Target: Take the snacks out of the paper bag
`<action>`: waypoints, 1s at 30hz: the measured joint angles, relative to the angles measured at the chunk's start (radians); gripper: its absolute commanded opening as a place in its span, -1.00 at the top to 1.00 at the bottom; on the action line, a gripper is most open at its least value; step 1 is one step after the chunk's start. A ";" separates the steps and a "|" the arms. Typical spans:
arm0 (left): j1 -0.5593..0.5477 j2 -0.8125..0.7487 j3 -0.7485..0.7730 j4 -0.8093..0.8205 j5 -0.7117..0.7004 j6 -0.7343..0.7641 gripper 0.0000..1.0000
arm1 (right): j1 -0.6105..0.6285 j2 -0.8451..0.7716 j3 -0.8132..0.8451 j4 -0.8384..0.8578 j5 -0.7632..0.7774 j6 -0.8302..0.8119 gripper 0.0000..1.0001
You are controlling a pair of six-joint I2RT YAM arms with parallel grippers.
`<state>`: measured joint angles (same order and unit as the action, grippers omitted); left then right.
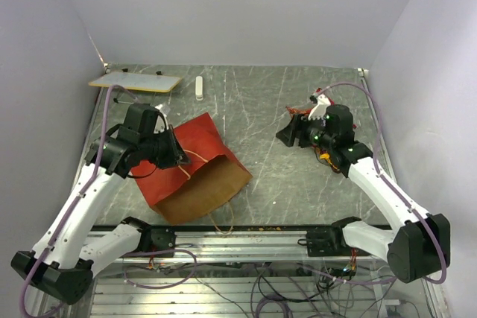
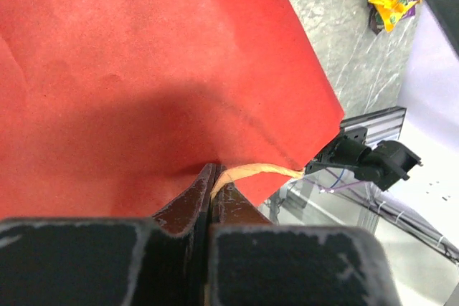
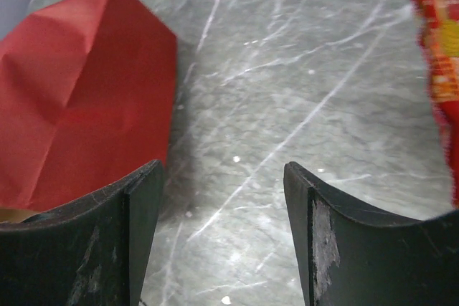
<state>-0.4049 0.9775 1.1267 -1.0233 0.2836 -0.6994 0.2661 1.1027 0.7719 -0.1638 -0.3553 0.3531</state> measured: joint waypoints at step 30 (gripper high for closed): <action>-0.101 0.011 -0.135 0.428 0.062 -0.294 0.86 | 0.558 0.052 0.052 -0.138 0.245 0.203 -0.31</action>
<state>-0.5064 0.9890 0.9916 -0.5957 0.3458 -0.9939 0.8246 1.1545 0.8238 -0.3016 -0.1108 0.5560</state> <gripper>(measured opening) 0.075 0.654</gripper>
